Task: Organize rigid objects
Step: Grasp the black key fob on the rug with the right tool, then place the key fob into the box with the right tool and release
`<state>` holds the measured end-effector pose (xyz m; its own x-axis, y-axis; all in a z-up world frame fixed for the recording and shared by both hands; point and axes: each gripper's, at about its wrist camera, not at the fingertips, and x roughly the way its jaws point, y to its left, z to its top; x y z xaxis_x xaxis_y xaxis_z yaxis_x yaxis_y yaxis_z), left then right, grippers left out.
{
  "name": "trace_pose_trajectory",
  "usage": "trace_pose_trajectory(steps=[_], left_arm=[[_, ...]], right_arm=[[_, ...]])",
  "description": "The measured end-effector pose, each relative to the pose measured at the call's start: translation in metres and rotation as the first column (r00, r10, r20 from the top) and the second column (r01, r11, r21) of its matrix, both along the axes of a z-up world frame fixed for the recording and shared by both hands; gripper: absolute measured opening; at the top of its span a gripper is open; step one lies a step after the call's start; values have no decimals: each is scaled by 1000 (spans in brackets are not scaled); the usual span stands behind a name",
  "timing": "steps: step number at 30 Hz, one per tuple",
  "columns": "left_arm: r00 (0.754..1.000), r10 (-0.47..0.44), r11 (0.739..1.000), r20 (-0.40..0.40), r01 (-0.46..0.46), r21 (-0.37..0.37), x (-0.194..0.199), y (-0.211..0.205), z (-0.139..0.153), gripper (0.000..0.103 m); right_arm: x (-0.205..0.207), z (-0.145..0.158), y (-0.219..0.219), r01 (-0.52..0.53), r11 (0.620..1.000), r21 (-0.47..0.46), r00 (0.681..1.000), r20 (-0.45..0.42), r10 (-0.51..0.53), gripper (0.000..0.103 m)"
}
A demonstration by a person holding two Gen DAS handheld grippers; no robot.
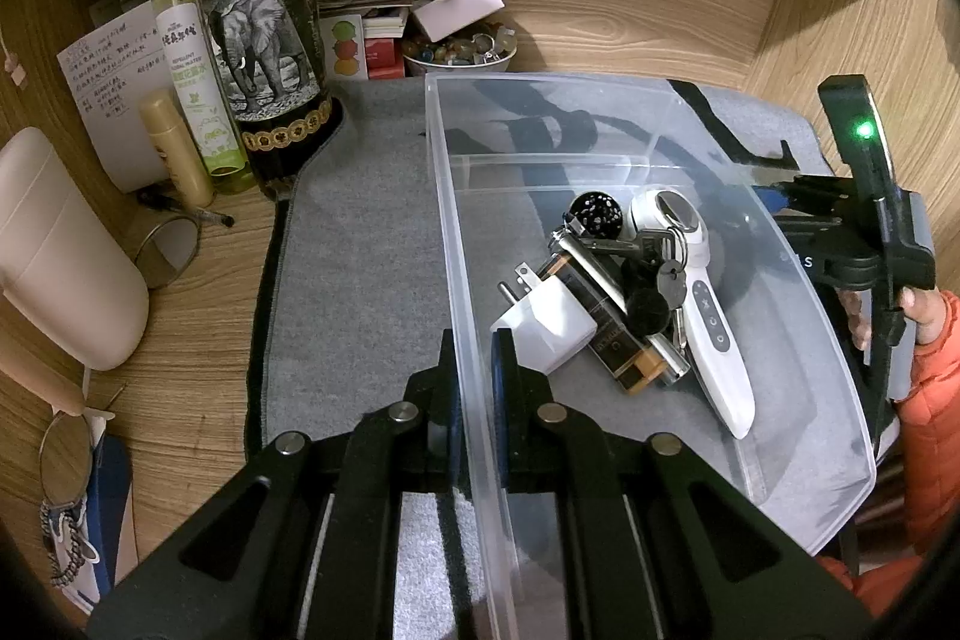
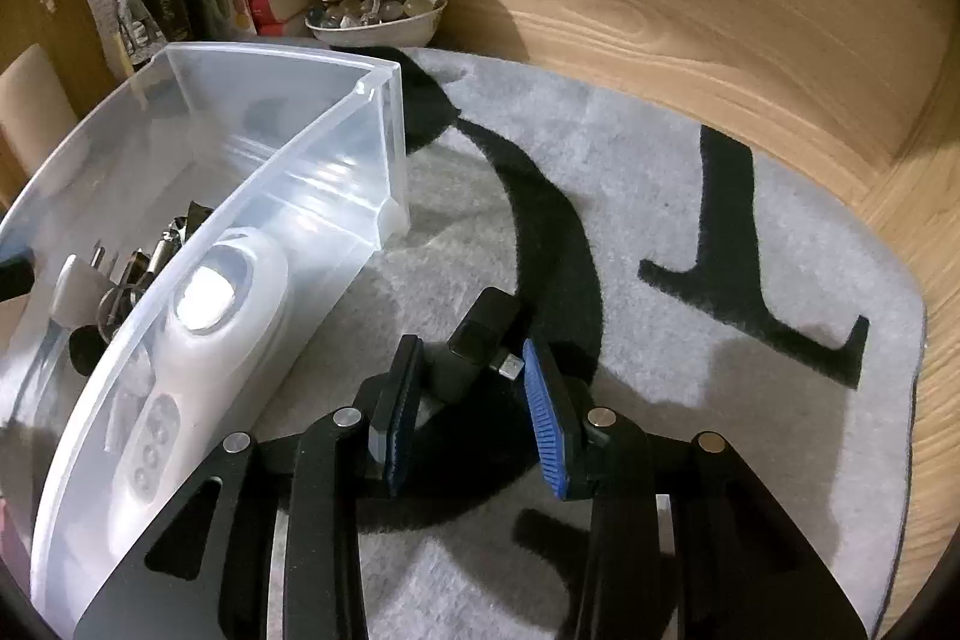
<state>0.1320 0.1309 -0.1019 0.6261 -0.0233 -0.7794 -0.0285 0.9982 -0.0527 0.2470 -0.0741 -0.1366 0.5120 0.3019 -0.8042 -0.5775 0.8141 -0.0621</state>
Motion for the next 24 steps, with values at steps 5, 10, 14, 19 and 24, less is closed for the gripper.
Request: trace_pose_trajectory(steps=[5, 10, 14, 19, 24], left_arm=[[1000, 1, 1000, 0, -1, 1, 0, 0, 0, 8], [1000, 0, 1000, 0, 0, 0, 0, 0, 0, 8], [1000, 1, 1000, 0, -1, 1, 0, 0, 0, 8], [1000, 0, 1000, 0, 0, 1, 0, 0, 0, 8], [1000, 1, 1000, 0, -1, -1, 0, -1, 0, 8]], right_arm=[[-7, 14, -3, 2, 1000, 11, 999, 34, -2, 31], [-18, 34, -8, -10, 999, 37, 996, 85, 6, 31], [-31, 55, -8, -24, 998, 55, 990, 141, 16, 31], [-43, 79, -3, -56, 996, 70, 977, 208, 40, 31], [-56, 95, 8, -99, 992, 75, 964, 255, 77, 31]])
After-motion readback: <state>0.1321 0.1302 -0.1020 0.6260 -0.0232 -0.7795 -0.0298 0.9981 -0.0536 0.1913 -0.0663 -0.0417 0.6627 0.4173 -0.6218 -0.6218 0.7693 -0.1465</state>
